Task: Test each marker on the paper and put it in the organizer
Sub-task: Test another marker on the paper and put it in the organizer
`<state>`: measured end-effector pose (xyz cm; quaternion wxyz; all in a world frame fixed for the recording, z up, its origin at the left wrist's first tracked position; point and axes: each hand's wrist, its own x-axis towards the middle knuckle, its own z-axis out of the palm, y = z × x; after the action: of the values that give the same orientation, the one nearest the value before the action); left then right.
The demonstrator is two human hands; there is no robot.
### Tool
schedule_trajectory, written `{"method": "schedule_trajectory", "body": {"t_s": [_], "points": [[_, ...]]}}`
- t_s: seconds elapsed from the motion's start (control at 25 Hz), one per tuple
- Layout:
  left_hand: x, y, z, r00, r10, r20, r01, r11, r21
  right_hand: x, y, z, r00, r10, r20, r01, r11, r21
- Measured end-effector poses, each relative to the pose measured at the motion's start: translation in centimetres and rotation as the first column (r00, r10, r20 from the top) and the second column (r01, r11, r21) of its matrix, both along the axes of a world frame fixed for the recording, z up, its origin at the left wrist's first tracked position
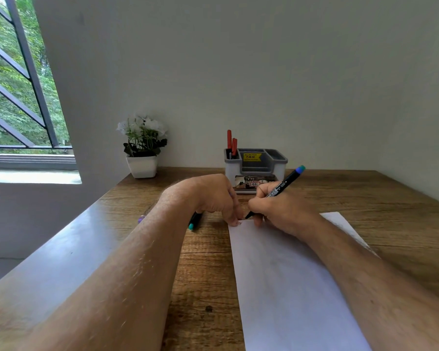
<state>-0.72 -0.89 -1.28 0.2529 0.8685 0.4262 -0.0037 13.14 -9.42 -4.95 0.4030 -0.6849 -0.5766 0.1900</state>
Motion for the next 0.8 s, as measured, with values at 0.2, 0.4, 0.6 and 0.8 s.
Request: {"method": "schedule_trajectory", "body": {"t_s": [0.2,0.4,0.6,0.8], "points": [[-0.01,-0.03,-0.08,1.0,0.016,-0.005,-0.016,1.0,-0.007,-0.27,-0.18,0.23,1.0,0.023,0.005,-0.023,1.0,-0.002],[-0.02,-0.44,0.11,1.0,0.02,-0.008,-0.02,1.0,-0.014,-0.67,-0.3,0.42,0.999,0.022,0.043,-0.021,0.999,-0.028],[0.03,-0.56,0.24,1.0,0.015,-0.017,-0.015,1.0,-0.019,-0.51,-0.24,0.45,0.999,0.053,-0.002,-0.053,0.997,-0.05],[-0.05,-0.58,0.35,1.0,0.012,-0.002,-0.012,0.999,-0.032,-0.62,-0.04,0.37,1.0,0.019,0.025,-0.019,0.999,-0.035]]}}
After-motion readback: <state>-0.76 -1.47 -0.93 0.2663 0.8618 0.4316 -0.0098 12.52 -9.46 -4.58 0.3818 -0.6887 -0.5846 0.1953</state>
